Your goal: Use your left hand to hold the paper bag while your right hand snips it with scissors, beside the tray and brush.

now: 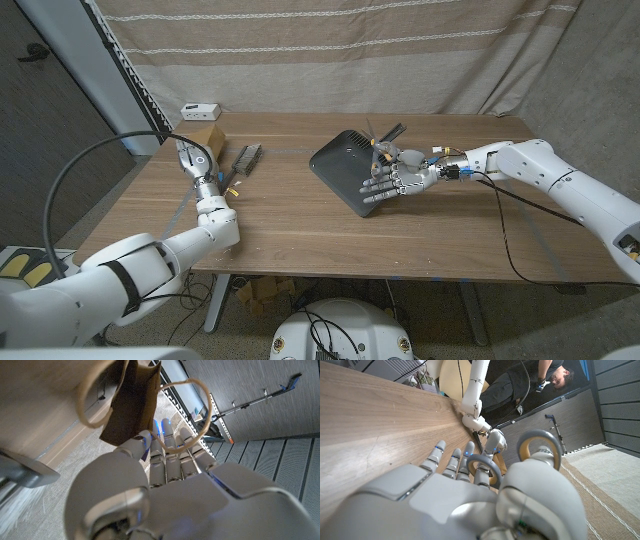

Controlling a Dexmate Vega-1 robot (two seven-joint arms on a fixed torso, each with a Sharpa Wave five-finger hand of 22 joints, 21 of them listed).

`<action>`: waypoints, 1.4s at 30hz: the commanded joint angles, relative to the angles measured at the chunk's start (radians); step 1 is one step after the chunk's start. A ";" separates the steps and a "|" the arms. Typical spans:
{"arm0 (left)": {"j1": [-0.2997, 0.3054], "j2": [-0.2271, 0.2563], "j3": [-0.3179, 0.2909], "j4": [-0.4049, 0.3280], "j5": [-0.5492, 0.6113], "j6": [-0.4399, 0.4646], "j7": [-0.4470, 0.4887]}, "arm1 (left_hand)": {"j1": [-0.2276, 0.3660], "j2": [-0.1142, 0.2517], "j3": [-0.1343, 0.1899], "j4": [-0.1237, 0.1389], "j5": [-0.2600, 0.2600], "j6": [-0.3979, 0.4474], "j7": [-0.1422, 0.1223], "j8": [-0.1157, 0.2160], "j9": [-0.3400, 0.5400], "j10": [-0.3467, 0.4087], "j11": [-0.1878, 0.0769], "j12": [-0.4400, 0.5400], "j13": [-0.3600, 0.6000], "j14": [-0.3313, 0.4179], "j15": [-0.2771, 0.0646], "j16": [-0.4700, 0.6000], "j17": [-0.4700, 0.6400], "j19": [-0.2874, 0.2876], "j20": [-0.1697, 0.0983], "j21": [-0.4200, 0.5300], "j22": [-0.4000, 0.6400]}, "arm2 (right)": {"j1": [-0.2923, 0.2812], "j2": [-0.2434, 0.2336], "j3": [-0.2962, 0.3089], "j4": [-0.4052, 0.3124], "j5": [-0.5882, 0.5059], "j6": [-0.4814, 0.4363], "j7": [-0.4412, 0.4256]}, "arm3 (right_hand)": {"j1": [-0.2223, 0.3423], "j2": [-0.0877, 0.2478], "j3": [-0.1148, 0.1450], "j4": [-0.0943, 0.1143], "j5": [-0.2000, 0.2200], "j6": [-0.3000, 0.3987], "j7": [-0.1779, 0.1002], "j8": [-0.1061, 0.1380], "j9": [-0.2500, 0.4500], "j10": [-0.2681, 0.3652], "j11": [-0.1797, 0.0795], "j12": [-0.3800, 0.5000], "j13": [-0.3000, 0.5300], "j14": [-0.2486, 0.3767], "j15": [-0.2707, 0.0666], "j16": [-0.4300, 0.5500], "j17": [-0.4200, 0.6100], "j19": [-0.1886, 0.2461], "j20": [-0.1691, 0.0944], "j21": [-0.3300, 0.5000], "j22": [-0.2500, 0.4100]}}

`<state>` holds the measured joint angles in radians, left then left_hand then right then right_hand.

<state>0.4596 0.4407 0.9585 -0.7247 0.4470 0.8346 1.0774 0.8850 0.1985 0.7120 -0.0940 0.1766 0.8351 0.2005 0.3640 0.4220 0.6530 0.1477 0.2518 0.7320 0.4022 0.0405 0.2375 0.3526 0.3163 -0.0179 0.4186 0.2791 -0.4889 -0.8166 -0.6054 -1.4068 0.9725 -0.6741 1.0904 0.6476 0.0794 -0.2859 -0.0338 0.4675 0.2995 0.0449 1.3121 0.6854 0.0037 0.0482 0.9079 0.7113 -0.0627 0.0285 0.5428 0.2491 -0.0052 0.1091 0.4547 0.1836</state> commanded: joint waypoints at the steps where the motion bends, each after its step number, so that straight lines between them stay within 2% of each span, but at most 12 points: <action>1: 0.005 0.005 -0.020 -0.006 -0.025 -0.062 0.040 | 0.012 -0.002 0.031 0.028 0.007 0.065 -0.021 0.005 0.022 0.106 -0.169 0.039 -0.055 0.154 -0.280 0.010 0.028 0.012 -0.008 0.038 0.011 | -0.004 -0.001 0.003 -0.003 0.006 -0.001 -0.004 | 0.002 0.009 -0.002 -0.004 -0.004 -0.001 0.011 0.008 0.002 0.007 0.002 0.003 0.002 0.004 0.002 -0.004 0.003 -0.001 0.001 -0.004 0.003; 3: 0.013 0.010 -0.029 -0.029 -0.025 -0.062 0.040 | 0.009 -0.004 0.037 0.034 0.006 0.082 -0.054 0.002 0.038 0.170 -0.236 0.070 -0.080 0.195 -0.280 0.011 0.041 0.012 -0.012 0.055 0.013 | -0.005 0.000 0.003 -0.003 0.006 0.000 -0.005 | 0.001 0.009 -0.002 -0.004 -0.004 0.000 0.010 0.008 0.001 0.007 0.001 0.002 0.002 0.004 0.001 -0.004 0.003 -0.001 0.002 -0.005 0.003; 5: 0.022 0.023 -0.029 -0.062 -0.022 -0.057 0.037 | 0.000 -0.005 0.035 0.044 0.005 0.079 -0.088 -0.003 0.053 0.211 -0.284 0.114 -0.062 0.248 -0.276 0.023 0.054 0.014 -0.011 0.069 0.013 | -0.005 0.001 0.003 -0.002 0.007 0.000 -0.005 | 0.002 0.009 -0.002 -0.004 -0.004 0.000 0.010 0.009 0.001 0.008 0.000 0.002 0.002 0.004 0.001 -0.005 0.003 -0.001 0.002 -0.006 0.004; 9: 0.049 0.052 -0.046 -0.153 -0.024 -0.033 0.023 | -0.003 -0.014 0.022 0.037 0.003 0.086 -0.130 0.000 0.069 0.234 -0.292 0.160 -0.033 0.335 -0.275 0.058 0.081 0.017 -0.007 0.083 0.014 | -0.005 0.003 0.002 0.003 0.007 0.001 -0.002 | 0.002 0.010 -0.001 -0.005 -0.004 -0.002 0.010 0.010 0.002 0.008 0.002 0.002 0.003 0.005 0.002 -0.005 0.003 0.001 0.004 -0.007 0.004; 11: 0.063 0.064 -0.054 -0.195 -0.021 -0.020 0.019 | 0.009 -0.013 0.008 0.017 0.002 0.085 -0.162 0.005 0.084 0.241 -0.304 0.188 -0.010 0.364 -0.275 0.079 0.108 0.015 -0.003 0.091 0.016 | -0.006 0.005 0.002 0.005 0.008 0.002 -0.001 | 0.002 0.010 -0.001 -0.005 -0.003 -0.003 0.010 0.010 0.003 0.008 0.002 0.001 0.003 0.006 0.002 -0.005 0.003 0.002 0.004 -0.007 0.004; 12: 0.071 0.071 -0.059 -0.218 -0.018 -0.011 0.016 | 0.011 -0.014 0.001 0.012 0.001 0.091 -0.171 0.010 0.091 0.249 -0.303 0.200 -0.001 0.373 -0.274 0.086 0.118 0.017 -0.003 0.095 0.017 | -0.006 0.005 0.002 0.006 0.008 0.003 0.000 | 0.002 0.010 -0.001 -0.005 -0.003 -0.003 0.010 0.011 0.004 0.009 0.002 0.002 0.003 0.006 0.002 -0.005 0.003 0.002 0.004 -0.007 0.004; 15: 0.091 0.089 -0.074 -0.288 -0.009 0.022 0.009 | 0.024 -0.019 -0.023 -0.013 0.001 0.097 -0.198 0.023 0.112 0.265 -0.330 0.240 0.031 0.407 -0.274 0.117 0.157 0.021 -0.004 0.108 0.020 | -0.006 0.007 0.001 0.012 0.007 0.007 0.005 | 0.002 0.010 -0.001 -0.005 -0.003 -0.003 0.011 0.011 0.004 0.008 0.002 0.001 0.003 0.006 0.002 -0.005 0.003 0.003 0.005 -0.008 0.004; 18: 0.109 0.106 -0.085 -0.347 0.007 0.046 0.004 | 0.036 -0.020 -0.037 -0.031 0.000 0.101 -0.223 0.033 0.130 0.272 -0.338 0.265 0.053 0.420 -0.272 0.133 0.184 0.022 -0.002 0.118 0.024 | -0.003 0.012 -0.001 0.020 0.004 0.013 0.013 | 0.002 0.011 -0.001 -0.005 -0.004 -0.004 0.010 0.010 0.002 0.008 0.002 0.001 0.004 0.006 0.002 -0.006 0.003 0.004 0.006 -0.009 0.004; 23: 0.128 0.120 -0.105 -0.409 0.029 0.071 -0.004 | 0.041 -0.022 -0.050 -0.039 0.000 0.127 -0.243 0.056 0.151 0.283 -0.344 0.290 0.073 0.428 -0.270 0.144 0.208 0.021 -0.002 0.127 0.027 | -0.003 0.014 -0.001 0.024 0.000 0.023 0.018 | 0.002 0.010 -0.001 -0.006 -0.004 -0.005 0.009 0.010 0.001 0.006 0.002 -0.001 0.004 0.005 0.003 -0.007 0.003 0.005 0.007 -0.010 0.004; 28: 0.138 0.138 -0.108 -0.463 0.069 0.113 -0.016 | 0.051 -0.028 -0.061 -0.053 0.001 0.154 -0.248 0.081 0.174 0.309 -0.350 0.308 0.069 0.441 -0.272 0.158 0.233 0.016 -0.001 0.137 0.032 | -0.008 0.017 0.002 0.029 0.001 0.032 0.020 | 0.002 0.011 -0.001 -0.006 -0.004 -0.006 0.010 0.010 0.000 0.005 0.003 -0.002 0.004 0.005 0.002 -0.007 0.003 0.007 0.010 -0.011 0.004; 33: 0.137 0.164 -0.088 -0.533 0.118 0.191 -0.086 | 0.063 -0.034 -0.067 -0.063 0.001 0.187 -0.251 0.106 0.193 0.315 -0.351 0.324 0.080 0.442 -0.270 0.162 0.252 0.006 0.005 0.143 0.035 | -0.010 0.021 0.003 0.036 0.002 0.037 0.024 | 0.002 0.011 -0.001 -0.006 -0.004 -0.006 0.011 0.008 -0.004 0.006 0.002 -0.002 0.005 0.005 0.001 -0.008 0.004 0.008 0.011 -0.012 0.004; 42: 0.154 0.171 -0.101 -0.578 0.159 0.212 -0.112 | 0.067 -0.034 -0.067 -0.062 0.002 0.197 -0.262 0.122 0.212 0.320 -0.351 0.333 0.078 0.436 -0.270 0.159 0.265 -0.006 0.006 0.148 0.037 | -0.013 0.023 0.004 0.042 -0.002 0.052 0.034 | 0.000 0.011 -0.001 -0.006 -0.005 -0.006 0.011 0.007 -0.007 0.007 0.003 -0.003 0.006 0.005 0.002 -0.009 0.004 0.010 0.013 -0.015 0.004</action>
<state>0.5936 0.5915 0.8668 -1.2172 0.5479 0.9883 1.0131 0.9351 0.1640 0.6464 -0.1519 0.1794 0.9167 0.0302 0.3846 0.5278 0.8454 -0.0836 0.5772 0.8104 0.8381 -0.1001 0.3921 0.6121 0.3138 -0.0128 0.5593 0.3137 -0.4973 -0.7975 -0.6038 -1.3743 0.9748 -0.6395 1.1138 0.6476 0.0794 -0.2852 -0.0330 0.4675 0.2995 0.0449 1.3160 0.6761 0.0038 0.0480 0.9020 0.7126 -0.0626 0.0285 0.5360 0.2487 0.0002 0.1145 0.4427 0.1835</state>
